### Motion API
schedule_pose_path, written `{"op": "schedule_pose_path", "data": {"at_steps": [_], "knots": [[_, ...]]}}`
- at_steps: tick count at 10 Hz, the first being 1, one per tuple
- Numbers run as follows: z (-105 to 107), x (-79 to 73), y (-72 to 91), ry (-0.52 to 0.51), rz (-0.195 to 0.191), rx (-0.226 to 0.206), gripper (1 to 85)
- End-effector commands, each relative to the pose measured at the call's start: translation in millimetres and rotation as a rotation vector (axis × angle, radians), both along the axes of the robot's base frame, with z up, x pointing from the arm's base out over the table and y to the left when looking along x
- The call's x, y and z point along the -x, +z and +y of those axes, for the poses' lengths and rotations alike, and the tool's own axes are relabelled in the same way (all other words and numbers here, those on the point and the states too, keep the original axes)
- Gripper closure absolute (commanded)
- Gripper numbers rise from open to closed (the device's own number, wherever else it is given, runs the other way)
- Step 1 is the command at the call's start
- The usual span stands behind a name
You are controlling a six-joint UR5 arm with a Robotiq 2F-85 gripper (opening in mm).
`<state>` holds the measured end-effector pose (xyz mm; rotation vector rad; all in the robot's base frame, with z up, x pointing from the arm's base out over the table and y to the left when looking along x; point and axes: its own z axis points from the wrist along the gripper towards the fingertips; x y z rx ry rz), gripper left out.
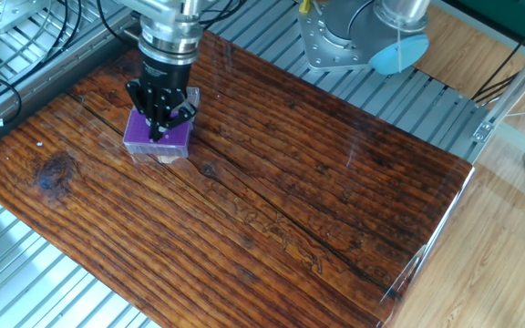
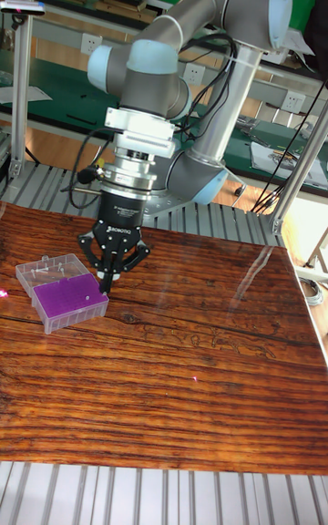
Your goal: Insert a small pipette tip into the holder for small pipette tips
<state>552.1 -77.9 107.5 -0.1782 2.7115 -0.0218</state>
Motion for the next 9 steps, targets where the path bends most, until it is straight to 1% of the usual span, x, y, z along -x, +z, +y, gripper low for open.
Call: {"op": "schedule_pose_path", "data": {"at_steps": [1,3,4,5,6,7,8,9], "knots": [[-21,3.2,-1.9,-0.054,0.014,-0.043,84.7],[-35,14.2,-4.6,-0.055,0.028,-0.05,84.7],[-42,17.1,-5.2,-0.052,0.026,-0.039,84.7],[-50,19.2,-5.1,-0.041,0.019,-0.016,84.7],[-53,20.9,-3.6,-0.043,0.01,-0.005,84.7],[-55,18.0,-0.7,-0.041,-0.013,-0.003,84.7],[-55,15.4,-0.2,-0.032,-0.03,-0.01,84.7],[-56,14.5,-4.6,-0.027,-0.033,-0.011,84.7]]}}
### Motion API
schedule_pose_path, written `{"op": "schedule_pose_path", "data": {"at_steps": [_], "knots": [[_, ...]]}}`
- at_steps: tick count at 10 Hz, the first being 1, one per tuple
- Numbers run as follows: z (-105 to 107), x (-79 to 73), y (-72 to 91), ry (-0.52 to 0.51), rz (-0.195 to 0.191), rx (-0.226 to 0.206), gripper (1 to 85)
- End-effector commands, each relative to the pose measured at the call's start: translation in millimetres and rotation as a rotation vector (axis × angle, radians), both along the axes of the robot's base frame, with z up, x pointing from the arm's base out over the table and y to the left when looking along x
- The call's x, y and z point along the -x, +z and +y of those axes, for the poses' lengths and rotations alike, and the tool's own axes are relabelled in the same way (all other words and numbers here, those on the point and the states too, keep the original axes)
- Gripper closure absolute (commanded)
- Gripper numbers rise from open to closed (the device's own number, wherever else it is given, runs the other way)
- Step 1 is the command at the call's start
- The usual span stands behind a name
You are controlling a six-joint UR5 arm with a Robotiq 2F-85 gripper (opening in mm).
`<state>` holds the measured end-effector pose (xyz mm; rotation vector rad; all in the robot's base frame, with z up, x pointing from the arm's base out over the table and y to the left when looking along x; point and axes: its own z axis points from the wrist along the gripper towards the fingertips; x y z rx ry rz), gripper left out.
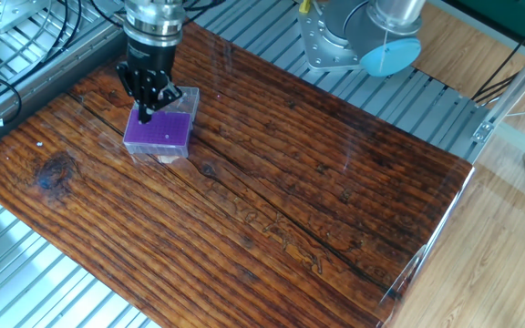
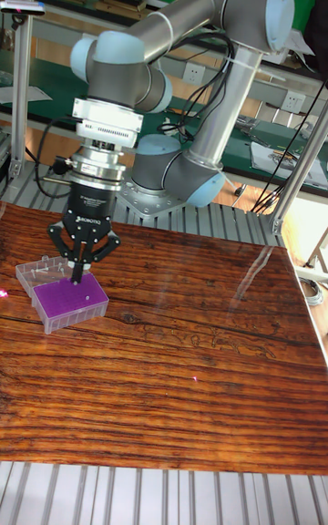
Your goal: Insert a small pipette tip into the holder for small pipette tips
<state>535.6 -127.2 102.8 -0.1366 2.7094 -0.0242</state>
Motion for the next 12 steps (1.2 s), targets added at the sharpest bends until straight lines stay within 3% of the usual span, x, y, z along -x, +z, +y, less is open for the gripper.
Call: {"op": "schedule_pose_path", "data": {"at_steps": [1,3,6,8,12], "knots": [[-5,-3.8,-7.9,0.002,-0.041,-0.01,84.7],[-7,-5.9,-14.4,0.005,-0.056,0.001,84.7],[-7,-16.3,-6.0,0.014,-0.099,0.006,84.7],[-5,-26.6,0.7,0.013,-0.134,-0.007,84.7],[-8,-32.8,-1.4,-0.002,-0.154,-0.027,84.7]]}}
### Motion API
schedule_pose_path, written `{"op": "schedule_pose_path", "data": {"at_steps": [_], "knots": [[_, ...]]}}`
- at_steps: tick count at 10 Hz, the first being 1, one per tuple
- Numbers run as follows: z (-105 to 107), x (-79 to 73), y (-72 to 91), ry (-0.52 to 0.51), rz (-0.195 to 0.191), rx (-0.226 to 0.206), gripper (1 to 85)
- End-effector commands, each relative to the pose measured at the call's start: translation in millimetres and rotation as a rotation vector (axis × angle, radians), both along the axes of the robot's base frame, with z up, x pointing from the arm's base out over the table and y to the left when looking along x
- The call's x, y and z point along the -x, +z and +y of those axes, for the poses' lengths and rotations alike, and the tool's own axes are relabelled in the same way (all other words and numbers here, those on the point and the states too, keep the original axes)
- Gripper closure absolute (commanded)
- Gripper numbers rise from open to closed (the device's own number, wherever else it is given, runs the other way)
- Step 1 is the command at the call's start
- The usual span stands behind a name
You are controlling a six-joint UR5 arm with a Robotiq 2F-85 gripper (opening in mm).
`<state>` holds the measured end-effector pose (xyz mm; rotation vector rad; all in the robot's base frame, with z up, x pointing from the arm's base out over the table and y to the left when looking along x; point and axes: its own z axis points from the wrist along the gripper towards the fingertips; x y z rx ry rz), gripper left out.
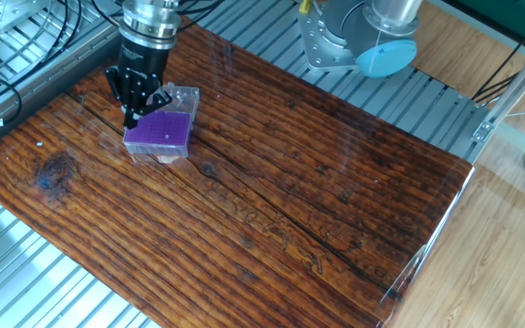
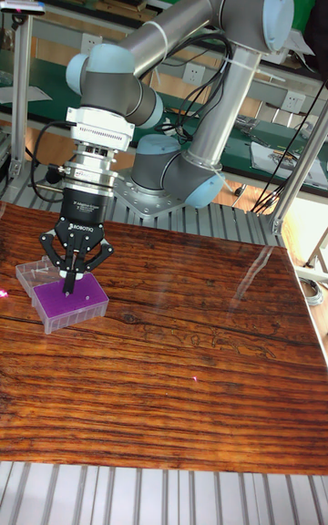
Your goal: Insert a small pipette tip into the holder for small pipette tips
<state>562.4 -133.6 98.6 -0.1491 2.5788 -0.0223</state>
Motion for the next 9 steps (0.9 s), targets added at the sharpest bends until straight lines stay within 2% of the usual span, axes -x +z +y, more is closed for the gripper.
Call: {"op": "schedule_pose_path", "data": {"at_steps": [1,5,9], "knots": [[-2,-5.6,2.0,-0.014,-0.021,-0.02,84.7],[-11,-6.3,-7.3,0.004,-0.012,0.001,84.7],[-10,-4.8,-11.8,0.011,-0.009,0.006,84.7]]}}
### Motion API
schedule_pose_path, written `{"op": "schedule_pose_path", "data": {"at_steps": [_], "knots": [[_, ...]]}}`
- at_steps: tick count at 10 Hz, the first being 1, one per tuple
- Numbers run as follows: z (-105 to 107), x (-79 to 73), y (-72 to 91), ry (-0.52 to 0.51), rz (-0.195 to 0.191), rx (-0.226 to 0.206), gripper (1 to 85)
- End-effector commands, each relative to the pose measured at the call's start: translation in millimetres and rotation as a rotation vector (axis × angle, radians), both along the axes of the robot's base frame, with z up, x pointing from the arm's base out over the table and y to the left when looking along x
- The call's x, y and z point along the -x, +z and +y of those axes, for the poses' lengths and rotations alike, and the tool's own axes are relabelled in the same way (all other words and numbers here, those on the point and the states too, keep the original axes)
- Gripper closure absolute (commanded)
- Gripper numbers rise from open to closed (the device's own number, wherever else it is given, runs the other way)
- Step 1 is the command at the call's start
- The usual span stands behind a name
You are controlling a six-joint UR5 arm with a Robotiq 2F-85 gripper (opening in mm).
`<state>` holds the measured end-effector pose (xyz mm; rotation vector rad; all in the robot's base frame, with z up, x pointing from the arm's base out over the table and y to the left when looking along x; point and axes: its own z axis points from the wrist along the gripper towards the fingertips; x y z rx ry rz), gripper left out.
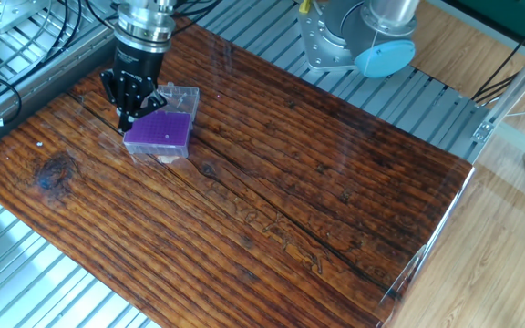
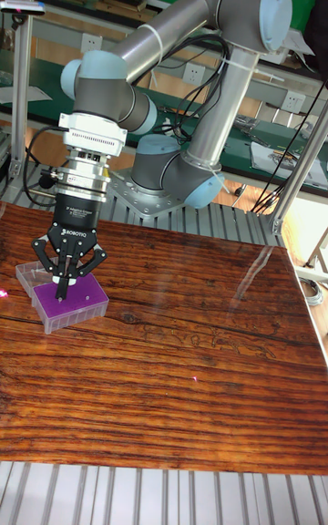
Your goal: Insert a small pipette tip into the holder for small pipette tips
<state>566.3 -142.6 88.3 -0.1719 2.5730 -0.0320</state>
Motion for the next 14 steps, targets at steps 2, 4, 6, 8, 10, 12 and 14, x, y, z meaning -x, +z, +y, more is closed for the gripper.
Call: {"op": "schedule_pose_path", "data": {"at_steps": [2,4,6,8,10,12,14], "knots": [[0,-2.7,-1.5,0.004,-0.009,-0.006,84.7],[1,-4.0,-0.6,0.009,-0.015,-0.008,84.7],[-2,-3.2,-4.1,0.019,-0.013,-0.009,84.7],[-4,-2.3,-8.3,0.027,-0.007,-0.002,84.7],[-8,2.8,-12.0,0.031,0.003,0.0,84.7],[-10,4.0,-12.5,0.038,-0.002,0.001,84.7],[-7,3.9,-10.5,0.042,0.004,0.005,84.7]]}}
